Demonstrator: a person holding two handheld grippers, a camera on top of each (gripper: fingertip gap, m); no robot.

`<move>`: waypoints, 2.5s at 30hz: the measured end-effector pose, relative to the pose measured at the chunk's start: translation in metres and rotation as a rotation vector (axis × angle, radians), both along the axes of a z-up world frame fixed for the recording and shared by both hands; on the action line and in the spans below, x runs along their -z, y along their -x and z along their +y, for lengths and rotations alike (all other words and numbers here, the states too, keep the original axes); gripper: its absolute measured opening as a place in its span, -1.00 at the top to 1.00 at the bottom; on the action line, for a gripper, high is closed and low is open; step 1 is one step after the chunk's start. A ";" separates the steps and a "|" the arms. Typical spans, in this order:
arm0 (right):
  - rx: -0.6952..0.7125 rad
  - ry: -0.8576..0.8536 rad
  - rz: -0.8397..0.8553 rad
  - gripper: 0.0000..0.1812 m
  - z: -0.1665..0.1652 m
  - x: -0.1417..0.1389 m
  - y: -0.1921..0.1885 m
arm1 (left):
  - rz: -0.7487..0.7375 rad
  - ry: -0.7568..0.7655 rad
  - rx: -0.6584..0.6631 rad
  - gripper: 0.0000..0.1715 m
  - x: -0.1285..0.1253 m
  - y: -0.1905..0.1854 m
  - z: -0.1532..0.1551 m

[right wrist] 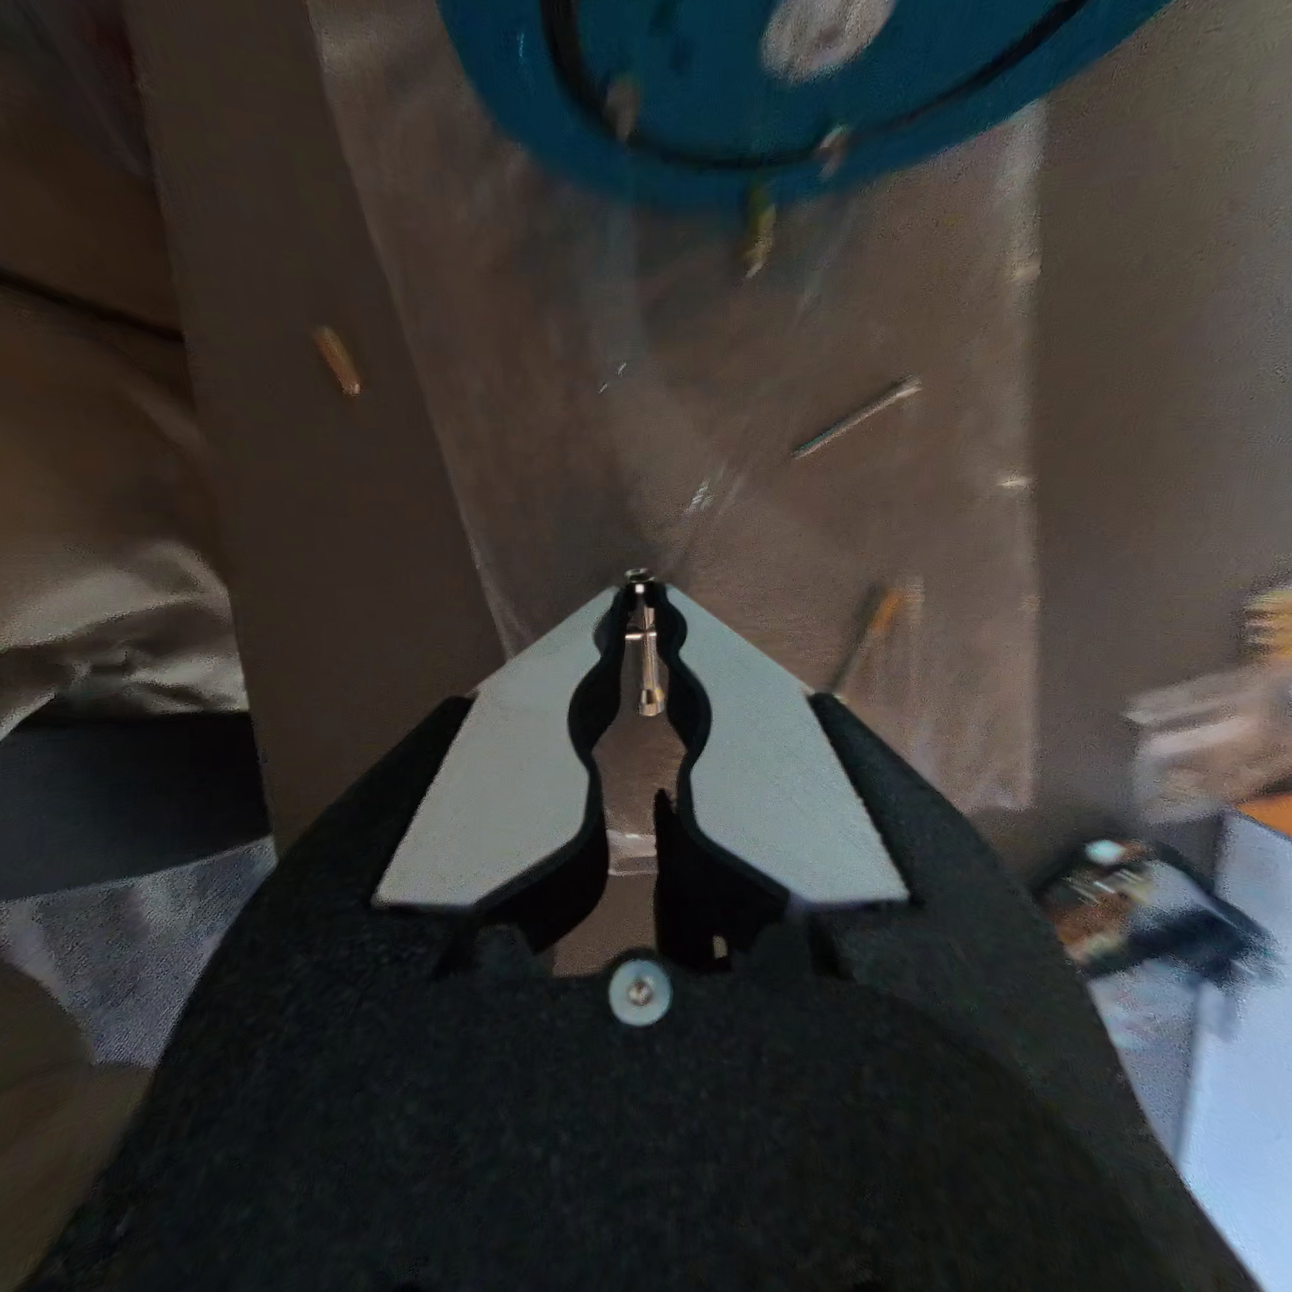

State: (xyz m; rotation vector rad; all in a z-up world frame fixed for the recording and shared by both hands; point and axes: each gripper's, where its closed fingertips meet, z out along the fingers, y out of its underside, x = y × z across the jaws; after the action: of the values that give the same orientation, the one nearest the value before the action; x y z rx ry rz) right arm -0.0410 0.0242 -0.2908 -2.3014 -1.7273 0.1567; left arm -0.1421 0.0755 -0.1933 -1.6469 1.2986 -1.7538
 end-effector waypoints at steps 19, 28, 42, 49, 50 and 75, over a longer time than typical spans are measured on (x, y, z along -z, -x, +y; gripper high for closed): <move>0.046 -0.276 0.298 0.93 0.027 -0.040 0.025 | 0.002 -0.010 -0.016 0.97 -0.001 -0.002 0.002; 0.239 -0.460 0.471 0.93 0.032 -0.052 0.053 | 0.056 -0.019 -0.013 0.96 0.013 0.044 -0.002; 0.310 -0.421 0.857 0.94 0.032 -0.071 0.115 | 0.470 -0.547 -0.103 1.00 0.103 0.099 -0.026; 0.249 -0.578 0.990 0.94 0.025 -0.104 0.129 | 0.538 -0.578 -0.164 1.00 0.110 0.103 -0.024; 0.225 -0.631 0.949 0.94 0.025 -0.105 0.130 | 0.573 -0.574 -0.216 0.96 0.109 0.110 -0.016; -0.114 -1.094 0.434 0.92 0.010 -0.102 0.155 | 0.074 -0.125 -0.086 0.93 -0.002 0.042 -0.050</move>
State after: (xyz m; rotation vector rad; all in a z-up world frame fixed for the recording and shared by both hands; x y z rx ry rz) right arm -0.1962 0.0342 -0.1890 -1.2523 -1.2280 -0.2116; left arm -0.1841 0.0258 -0.1913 -1.6851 1.3210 -1.5438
